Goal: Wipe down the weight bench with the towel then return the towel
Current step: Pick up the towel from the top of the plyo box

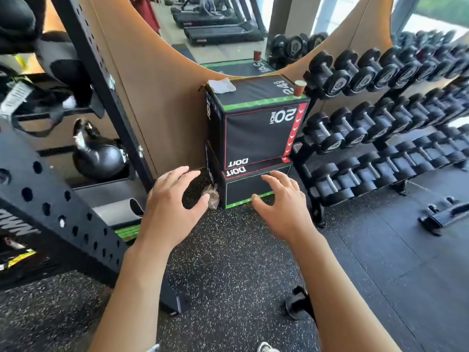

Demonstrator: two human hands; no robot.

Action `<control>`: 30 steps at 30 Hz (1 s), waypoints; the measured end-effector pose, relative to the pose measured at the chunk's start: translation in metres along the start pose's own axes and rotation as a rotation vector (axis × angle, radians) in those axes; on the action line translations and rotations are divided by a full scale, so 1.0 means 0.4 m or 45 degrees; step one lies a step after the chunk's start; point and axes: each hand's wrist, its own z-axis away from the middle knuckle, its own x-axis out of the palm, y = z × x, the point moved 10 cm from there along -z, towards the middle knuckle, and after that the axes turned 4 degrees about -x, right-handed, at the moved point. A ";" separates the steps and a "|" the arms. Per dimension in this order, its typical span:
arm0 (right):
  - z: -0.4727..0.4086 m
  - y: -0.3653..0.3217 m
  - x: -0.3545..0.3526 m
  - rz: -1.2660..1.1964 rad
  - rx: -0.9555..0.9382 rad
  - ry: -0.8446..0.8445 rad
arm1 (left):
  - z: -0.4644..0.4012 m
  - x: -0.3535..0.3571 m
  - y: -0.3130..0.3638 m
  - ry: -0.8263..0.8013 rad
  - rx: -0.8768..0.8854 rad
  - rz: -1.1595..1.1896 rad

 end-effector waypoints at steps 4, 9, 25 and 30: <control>-0.106 0.038 0.013 0.015 0.000 -0.005 | -0.101 0.054 -0.002 -0.003 -0.014 -0.004; -0.257 0.115 0.027 -0.005 -0.015 -0.011 | -0.240 0.120 0.023 0.020 -0.019 -0.037; -0.678 0.367 -0.040 -0.077 -0.059 -0.034 | -0.618 0.316 0.175 0.010 -0.070 -0.148; -0.788 0.409 -0.028 -0.075 -0.059 -0.036 | -0.734 0.363 0.175 0.007 -0.070 -0.133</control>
